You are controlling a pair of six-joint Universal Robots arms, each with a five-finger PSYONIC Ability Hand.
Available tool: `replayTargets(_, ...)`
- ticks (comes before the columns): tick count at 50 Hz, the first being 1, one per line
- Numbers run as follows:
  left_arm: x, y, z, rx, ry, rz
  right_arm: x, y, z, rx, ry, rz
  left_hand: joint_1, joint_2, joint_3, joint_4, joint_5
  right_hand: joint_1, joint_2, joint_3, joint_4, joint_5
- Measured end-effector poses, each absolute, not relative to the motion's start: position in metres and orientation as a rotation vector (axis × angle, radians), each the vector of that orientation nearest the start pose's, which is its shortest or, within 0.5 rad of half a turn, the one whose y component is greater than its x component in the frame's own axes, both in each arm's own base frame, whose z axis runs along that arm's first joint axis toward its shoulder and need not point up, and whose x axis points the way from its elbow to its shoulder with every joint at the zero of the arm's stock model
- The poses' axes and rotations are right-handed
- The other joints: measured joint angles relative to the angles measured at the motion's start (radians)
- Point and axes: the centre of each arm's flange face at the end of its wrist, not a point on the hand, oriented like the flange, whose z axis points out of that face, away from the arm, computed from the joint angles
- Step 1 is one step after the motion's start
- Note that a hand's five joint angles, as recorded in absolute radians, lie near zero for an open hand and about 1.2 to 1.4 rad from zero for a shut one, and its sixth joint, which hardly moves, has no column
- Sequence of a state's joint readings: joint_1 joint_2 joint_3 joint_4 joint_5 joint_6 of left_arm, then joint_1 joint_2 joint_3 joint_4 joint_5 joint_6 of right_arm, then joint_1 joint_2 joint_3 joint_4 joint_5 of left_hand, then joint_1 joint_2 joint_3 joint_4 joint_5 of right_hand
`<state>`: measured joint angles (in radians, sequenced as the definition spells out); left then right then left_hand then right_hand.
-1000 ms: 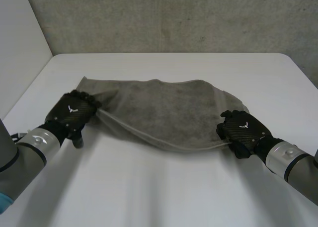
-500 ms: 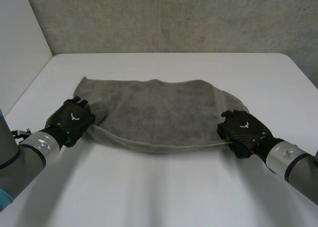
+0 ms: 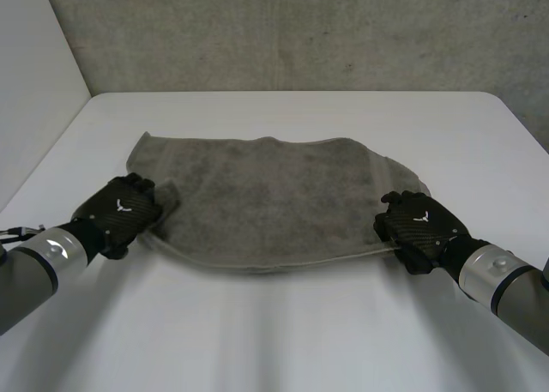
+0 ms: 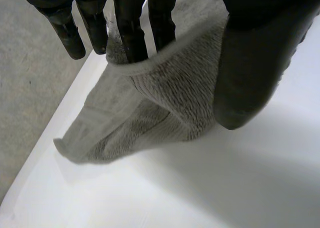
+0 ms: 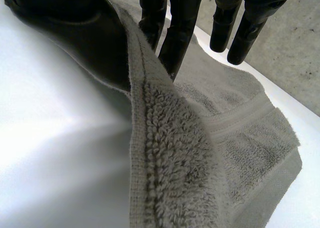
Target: Fold the towel.
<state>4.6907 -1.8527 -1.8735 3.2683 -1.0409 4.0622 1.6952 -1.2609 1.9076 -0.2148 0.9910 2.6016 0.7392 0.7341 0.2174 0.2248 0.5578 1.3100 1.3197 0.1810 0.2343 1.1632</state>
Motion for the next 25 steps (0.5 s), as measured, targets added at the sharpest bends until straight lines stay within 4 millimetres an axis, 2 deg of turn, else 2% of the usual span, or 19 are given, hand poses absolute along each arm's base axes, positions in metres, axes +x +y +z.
replayTargets(11,-0.173,-0.28,0.153,1.491,2.114,-1.689,0.215,-0.254,0.145,-1.189,2.071,-1.611,-0.011,-0.013,0.0,0.0,-0.029,0.0,0.0,0.0,0.0,0.0)
replayTargets(15,-0.172,-0.281,0.151,1.488,2.122,-1.683,0.213,-0.255,0.145,-1.183,2.079,-1.607,0.018,0.023,0.0,0.0,0.024,0.0,0.0,0.0,0.0,0.0)
replayTargets(17,-0.172,-0.281,0.15,1.488,2.126,-1.68,0.213,-0.255,0.144,-1.18,2.084,-1.603,0.15,0.159,0.0,0.0,0.145,0.0,0.0,0.0,0.0,0.0)
replayTargets(19,-0.172,-0.282,0.148,1.49,2.131,-1.676,0.212,-0.254,0.144,-1.177,2.094,-1.592,0.399,0.412,0.0,0.0,0.402,0.0,0.0,0.0,0.0,0.0)
replayTargets(22,-0.173,-0.282,0.147,1.492,2.135,-1.672,0.211,-0.253,0.144,-1.172,2.107,-1.571,0.534,0.553,0.0,0.0,0.569,0.0,0.0,0.0,0.0,0.0)
replayTargets(25,-0.174,-0.281,0.148,1.495,2.136,-1.668,0.211,-0.25,0.144,-1.169,2.12,-1.545,0.562,0.561,0.0,0.0,0.591,0.0,0.0,0.0,0.0,0.0)
